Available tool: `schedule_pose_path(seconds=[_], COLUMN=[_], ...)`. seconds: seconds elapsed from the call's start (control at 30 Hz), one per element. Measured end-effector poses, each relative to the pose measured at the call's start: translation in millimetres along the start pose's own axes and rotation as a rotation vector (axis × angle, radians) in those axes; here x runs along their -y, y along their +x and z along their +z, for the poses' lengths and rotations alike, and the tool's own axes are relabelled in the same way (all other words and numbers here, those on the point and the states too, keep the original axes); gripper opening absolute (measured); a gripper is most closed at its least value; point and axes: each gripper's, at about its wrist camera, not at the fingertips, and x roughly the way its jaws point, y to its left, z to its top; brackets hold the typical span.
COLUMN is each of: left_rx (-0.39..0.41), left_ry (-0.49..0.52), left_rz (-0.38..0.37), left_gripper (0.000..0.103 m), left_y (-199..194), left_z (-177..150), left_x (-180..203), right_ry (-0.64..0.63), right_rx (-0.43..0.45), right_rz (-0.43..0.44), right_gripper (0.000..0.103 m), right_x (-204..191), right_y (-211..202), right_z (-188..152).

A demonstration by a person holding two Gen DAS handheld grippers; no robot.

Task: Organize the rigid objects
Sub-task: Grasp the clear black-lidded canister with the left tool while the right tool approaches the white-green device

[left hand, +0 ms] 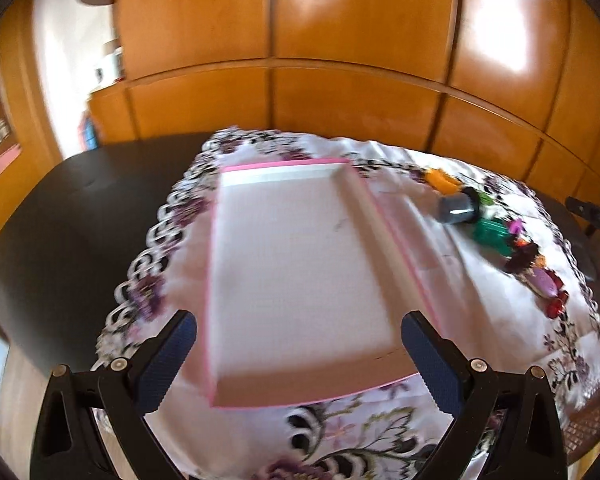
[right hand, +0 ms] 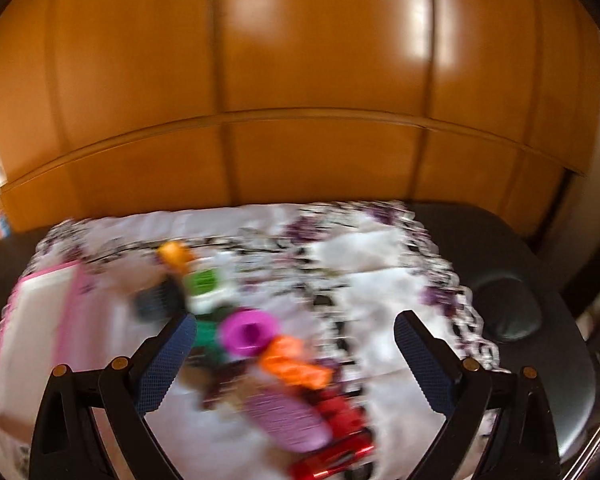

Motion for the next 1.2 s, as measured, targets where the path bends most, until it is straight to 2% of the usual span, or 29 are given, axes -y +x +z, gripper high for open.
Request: schedule_pose_path(seconds=[0.07,0.17,0.3,0.57,0.67,0.77,0.97,1.03,1.2], left_rx=[0.010,0.014,-0.083,-0.100,-0.146,-0.160,-0.168,-0.172,-0.214], left_ry=[0.012,0.018,0.037,0.238,0.270,0.350,0.521,0.564,0.599], left_rz=[-0.055,-0.114,-0.193,-0.108,-0.120,-0.148,-0.190,-0.182,-0.208], left_gripper=[0.103,0.103,0.103,0.103,0.102,0.092,0.092,0.092,0.092], left_y=[2.2,9.8,38.8,85.3,110.5,132.1,167.3,177.7,208.2], left_z=[6.6,17.4,39.9,79.9,96.8,108.4,123.0,124.5,128.5], left_x=[11.3,25.9,53.6,127.8,147.3,169.6,204.2,212.5,221.1], right_ry=[0.070,0.190,0.225,0.239,0.254,0.270,0.281,0.284,0.299], right_rx=[-0.012,-0.054,-0.043,-0.067,-0.074,-0.080,-0.102,-0.106,-0.116], right_rz=[-0.024,0.014,0.047,0.096,0.107,0.120,0.145,0.152,0.163], right_gripper=[0.101,0.101,0.101,0.101,0.101,0.101,0.101,0.101,0.101], right_x=[25.3,47.5,53.3,50.1,53.3,56.8,56.9,57.1,59.5], right_y=[10.4,20.8,20.4,25.1,26.6,29.3,34.6,35.5,37.5], right_z=[-4.0,-10.3,-12.8,-14.6,-15.3,-15.8,-16.6,-16.7,-17.4])
